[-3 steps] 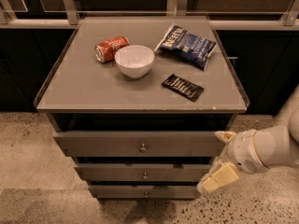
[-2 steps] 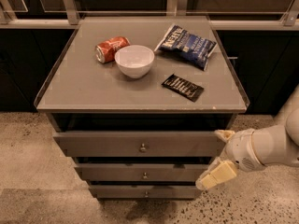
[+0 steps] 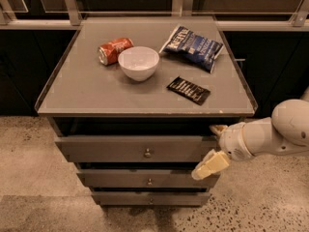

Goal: Open top drawer

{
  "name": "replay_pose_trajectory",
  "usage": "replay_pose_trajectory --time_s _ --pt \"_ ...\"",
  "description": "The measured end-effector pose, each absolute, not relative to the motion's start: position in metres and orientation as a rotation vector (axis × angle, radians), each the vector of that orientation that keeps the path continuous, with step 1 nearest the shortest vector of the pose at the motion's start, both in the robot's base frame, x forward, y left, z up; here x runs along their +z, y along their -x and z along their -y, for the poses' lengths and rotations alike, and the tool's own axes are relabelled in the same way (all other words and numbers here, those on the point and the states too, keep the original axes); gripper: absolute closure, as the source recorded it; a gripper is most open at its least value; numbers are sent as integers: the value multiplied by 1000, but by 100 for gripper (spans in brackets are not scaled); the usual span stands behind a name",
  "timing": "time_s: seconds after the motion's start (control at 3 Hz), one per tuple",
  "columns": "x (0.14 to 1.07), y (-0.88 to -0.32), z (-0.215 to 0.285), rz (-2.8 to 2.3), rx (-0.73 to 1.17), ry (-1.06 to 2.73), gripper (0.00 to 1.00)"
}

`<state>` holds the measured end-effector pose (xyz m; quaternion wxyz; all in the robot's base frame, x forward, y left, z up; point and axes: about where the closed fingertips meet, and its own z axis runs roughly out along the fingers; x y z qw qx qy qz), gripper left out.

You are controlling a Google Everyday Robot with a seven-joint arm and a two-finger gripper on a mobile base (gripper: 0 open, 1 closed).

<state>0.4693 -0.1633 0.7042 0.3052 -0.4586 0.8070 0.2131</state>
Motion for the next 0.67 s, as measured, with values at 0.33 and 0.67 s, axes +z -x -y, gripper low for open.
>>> replay_pose_trajectory --time_s 0.33,0.67 --pt "690 -489 159 -2131 586 1216 0" --pt "674 -499 160 -2145 606 1193 0"
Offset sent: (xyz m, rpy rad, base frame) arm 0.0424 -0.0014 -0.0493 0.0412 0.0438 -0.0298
